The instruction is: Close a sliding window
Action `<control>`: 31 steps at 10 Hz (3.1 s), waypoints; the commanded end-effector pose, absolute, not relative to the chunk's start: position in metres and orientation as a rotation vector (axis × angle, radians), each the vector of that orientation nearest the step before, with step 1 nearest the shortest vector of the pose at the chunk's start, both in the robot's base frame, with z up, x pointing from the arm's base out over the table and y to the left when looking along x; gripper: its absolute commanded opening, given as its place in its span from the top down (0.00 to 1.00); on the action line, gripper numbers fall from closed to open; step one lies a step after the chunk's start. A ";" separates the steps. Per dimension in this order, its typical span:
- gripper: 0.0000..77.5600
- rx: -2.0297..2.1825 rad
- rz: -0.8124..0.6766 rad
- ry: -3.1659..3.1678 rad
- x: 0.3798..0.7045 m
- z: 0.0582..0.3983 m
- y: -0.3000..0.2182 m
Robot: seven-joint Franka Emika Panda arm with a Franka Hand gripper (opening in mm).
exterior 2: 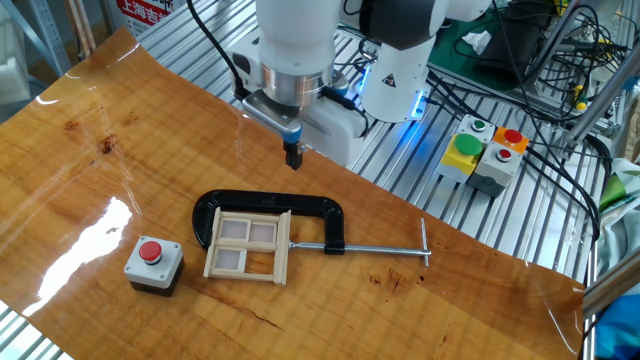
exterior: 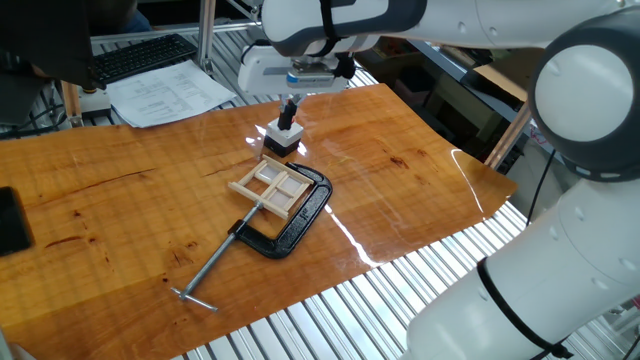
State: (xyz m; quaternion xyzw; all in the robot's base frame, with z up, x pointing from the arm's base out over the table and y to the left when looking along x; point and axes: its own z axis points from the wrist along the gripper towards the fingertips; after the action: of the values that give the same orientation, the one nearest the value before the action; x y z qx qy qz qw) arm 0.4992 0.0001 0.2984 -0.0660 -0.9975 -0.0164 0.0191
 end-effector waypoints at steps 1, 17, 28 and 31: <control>1.00 -0.593 -0.127 -3.018 0.503 0.294 -0.013; 1.00 -0.630 -0.104 -3.067 0.548 0.283 -0.029; 1.00 -0.771 -0.027 -3.062 0.548 0.282 -0.029; 1.00 -0.766 -0.011 -3.066 0.558 0.275 -0.034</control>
State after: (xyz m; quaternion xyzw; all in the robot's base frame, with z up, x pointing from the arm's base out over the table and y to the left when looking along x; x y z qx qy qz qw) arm 0.5494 -0.0297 0.2795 -0.2445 -0.9696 -0.0085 -0.0059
